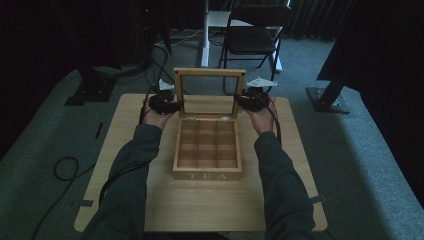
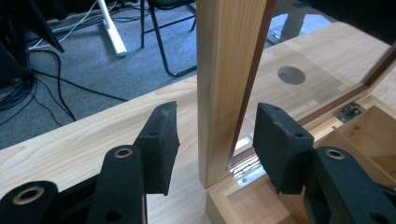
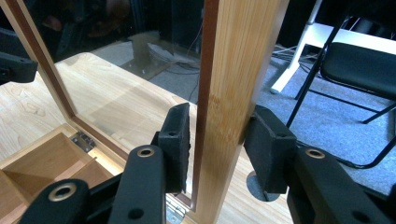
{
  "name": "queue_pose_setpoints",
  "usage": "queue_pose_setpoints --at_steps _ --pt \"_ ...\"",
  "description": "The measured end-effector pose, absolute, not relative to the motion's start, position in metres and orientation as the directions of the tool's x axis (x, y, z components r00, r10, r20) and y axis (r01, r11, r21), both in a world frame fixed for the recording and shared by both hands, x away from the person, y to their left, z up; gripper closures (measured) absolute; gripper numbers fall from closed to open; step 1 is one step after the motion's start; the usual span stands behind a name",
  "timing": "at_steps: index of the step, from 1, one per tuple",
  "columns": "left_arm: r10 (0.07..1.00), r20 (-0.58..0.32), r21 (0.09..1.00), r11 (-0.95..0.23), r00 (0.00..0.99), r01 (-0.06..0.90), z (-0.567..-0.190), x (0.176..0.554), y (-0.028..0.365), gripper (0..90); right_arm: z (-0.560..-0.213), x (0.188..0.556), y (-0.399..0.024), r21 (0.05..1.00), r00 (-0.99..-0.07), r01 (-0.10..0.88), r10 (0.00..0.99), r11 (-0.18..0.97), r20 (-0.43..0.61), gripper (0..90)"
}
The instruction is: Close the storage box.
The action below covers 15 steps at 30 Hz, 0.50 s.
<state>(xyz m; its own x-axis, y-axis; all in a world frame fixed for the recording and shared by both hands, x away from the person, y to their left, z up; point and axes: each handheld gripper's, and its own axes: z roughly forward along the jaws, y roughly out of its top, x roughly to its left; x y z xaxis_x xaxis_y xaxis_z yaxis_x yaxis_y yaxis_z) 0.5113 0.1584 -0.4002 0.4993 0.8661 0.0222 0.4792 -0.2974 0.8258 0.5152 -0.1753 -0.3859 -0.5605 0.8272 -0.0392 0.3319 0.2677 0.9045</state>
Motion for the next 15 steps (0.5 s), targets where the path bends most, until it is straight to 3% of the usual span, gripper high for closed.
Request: queue_pose_setpoints --at_steps 15 --pt "0.85 0.085 0.815 -0.36 0.519 0.455 -0.392 0.497 0.15 59.2 -0.383 0.499 -0.175 0.907 -0.581 0.314 0.813 0.282 -0.052 58.9"
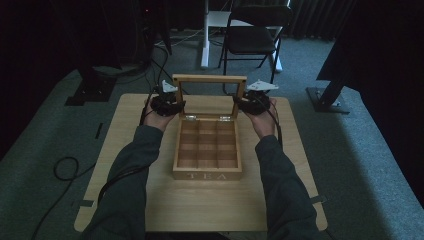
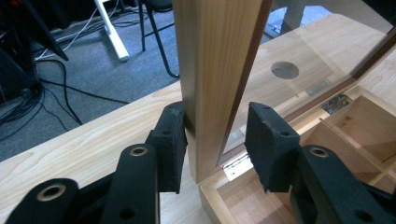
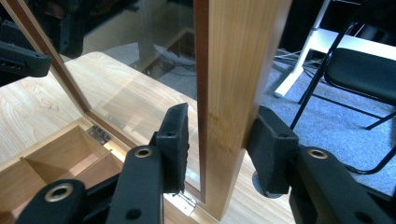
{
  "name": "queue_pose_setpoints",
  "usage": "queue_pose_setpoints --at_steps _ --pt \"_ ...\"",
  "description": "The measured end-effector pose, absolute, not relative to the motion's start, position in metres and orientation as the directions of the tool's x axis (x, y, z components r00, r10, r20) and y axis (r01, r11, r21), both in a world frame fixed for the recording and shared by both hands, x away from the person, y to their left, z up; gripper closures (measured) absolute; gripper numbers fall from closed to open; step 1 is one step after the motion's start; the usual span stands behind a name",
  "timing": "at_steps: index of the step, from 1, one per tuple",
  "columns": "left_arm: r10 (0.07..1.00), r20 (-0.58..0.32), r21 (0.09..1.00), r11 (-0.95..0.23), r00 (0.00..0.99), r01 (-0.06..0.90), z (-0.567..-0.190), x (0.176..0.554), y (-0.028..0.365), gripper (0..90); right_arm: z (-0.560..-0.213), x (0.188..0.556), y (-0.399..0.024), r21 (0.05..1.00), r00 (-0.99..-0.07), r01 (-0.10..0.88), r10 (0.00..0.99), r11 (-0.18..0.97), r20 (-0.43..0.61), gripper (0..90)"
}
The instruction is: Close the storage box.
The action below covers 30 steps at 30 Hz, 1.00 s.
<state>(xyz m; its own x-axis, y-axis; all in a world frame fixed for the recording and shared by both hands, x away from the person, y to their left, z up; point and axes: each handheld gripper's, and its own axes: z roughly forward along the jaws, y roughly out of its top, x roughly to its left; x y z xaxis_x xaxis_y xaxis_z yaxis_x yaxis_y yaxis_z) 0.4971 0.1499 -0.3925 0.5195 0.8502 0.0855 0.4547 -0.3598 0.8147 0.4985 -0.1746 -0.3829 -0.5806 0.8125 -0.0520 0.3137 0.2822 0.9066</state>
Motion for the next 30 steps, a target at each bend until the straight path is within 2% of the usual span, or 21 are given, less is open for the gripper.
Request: queue_pose_setpoints --at_steps 9,21,30 --pt "0.839 0.073 0.824 -0.356 0.539 0.442 -0.391 0.487 0.16 65.4 -0.382 0.49 -0.173 0.9 -0.578 0.31 0.812 0.306 -0.077 59.0" --pt "0.831 0.103 0.835 -0.371 0.547 0.406 -0.384 0.471 0.166 74.7 -0.379 0.477 -0.178 0.907 -0.581 0.3 0.811 0.297 -0.073 60.1" --pt "0.828 0.106 0.84 -0.371 0.551 0.395 -0.382 0.465 0.167 75.7 -0.381 0.468 -0.183 0.898 -0.582 0.307 0.809 0.316 -0.086 62.0"
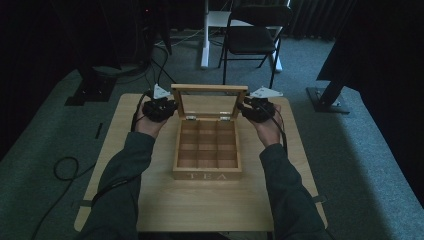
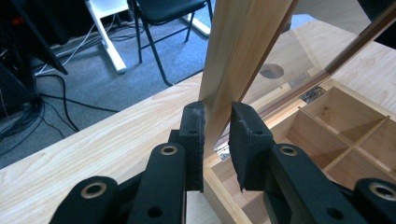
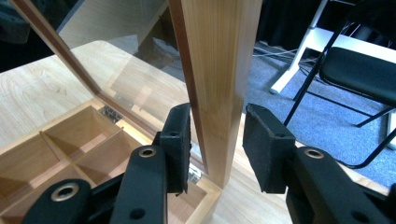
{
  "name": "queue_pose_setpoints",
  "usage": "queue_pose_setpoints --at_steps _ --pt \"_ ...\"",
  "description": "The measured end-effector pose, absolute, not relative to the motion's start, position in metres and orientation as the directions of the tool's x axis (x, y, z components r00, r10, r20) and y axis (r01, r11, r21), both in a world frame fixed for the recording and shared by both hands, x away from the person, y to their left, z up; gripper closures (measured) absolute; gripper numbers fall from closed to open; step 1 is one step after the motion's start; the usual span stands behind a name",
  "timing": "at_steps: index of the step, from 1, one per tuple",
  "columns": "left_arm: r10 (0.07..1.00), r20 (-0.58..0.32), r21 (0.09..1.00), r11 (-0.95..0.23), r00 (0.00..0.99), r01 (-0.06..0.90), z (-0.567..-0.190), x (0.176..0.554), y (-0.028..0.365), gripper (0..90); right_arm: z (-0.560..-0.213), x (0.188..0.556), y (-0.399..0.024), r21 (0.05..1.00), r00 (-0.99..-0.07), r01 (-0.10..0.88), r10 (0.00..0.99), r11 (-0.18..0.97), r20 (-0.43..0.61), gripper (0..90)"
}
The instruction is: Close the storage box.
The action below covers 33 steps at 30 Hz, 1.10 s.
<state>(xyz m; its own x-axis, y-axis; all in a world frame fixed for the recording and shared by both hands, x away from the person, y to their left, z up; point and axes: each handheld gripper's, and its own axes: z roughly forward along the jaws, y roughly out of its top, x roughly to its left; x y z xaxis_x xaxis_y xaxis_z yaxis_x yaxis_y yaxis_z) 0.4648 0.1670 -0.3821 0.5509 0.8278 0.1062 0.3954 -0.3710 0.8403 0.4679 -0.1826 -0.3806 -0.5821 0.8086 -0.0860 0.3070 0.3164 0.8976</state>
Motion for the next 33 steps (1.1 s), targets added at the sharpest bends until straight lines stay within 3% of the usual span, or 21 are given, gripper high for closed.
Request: queue_pose_setpoints --at_steps 10,33 --pt "0.827 0.106 0.841 -0.371 0.553 0.394 -0.383 0.459 0.167 75.8 -0.384 0.46 -0.185 0.888 -0.582 0.309 0.806 0.342 -0.107 68.9" --pt "0.824 0.095 0.85 -0.359 0.558 0.385 -0.387 0.443 0.169 75.7 -0.381 0.438 -0.188 0.896 -0.585 0.281 0.802 0.343 -0.124 72.5"
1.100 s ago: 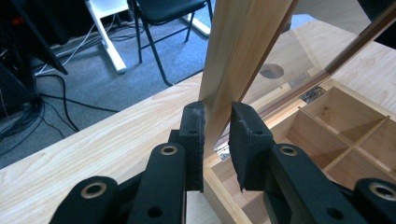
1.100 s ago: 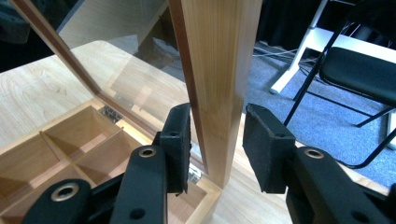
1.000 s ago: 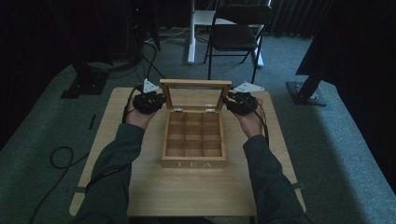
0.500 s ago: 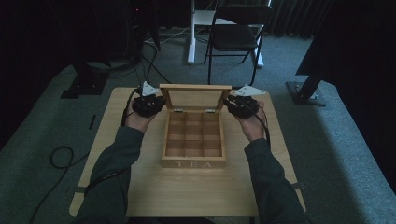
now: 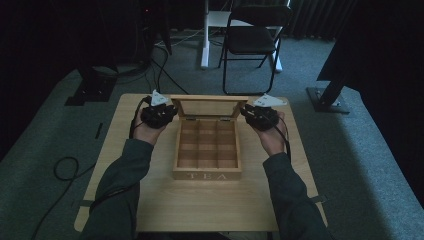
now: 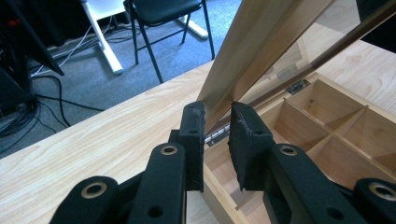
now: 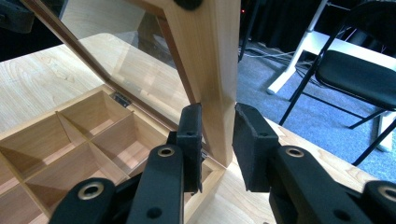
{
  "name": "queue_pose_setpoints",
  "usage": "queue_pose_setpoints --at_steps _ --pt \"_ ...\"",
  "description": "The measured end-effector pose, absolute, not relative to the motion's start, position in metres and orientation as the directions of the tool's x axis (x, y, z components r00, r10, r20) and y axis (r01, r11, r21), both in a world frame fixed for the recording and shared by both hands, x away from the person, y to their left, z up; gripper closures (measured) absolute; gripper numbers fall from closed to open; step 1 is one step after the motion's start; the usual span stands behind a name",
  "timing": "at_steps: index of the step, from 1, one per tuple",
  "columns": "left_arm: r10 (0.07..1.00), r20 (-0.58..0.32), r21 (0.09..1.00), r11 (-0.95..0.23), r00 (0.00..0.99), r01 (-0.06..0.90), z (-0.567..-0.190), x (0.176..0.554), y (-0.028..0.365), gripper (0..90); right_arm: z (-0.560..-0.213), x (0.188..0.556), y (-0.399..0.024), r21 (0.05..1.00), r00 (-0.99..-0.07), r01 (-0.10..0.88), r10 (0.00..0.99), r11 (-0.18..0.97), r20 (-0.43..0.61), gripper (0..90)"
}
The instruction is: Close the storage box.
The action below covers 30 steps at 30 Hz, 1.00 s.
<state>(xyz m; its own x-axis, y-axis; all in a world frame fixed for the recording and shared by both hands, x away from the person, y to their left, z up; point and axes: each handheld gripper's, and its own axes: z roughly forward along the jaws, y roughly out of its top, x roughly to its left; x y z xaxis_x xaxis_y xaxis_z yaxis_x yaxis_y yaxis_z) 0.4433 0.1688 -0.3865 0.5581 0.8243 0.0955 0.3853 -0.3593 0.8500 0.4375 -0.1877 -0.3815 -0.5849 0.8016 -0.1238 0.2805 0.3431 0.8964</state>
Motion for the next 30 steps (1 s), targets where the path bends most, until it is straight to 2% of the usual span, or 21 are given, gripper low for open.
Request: queue_pose_setpoints --at_steps 30 --pt "0.822 0.085 0.854 -0.351 0.563 0.384 -0.396 0.419 0.17 75.3 -0.389 0.408 -0.189 0.899 -0.596 0.281 0.795 0.337 -0.112 72.5"
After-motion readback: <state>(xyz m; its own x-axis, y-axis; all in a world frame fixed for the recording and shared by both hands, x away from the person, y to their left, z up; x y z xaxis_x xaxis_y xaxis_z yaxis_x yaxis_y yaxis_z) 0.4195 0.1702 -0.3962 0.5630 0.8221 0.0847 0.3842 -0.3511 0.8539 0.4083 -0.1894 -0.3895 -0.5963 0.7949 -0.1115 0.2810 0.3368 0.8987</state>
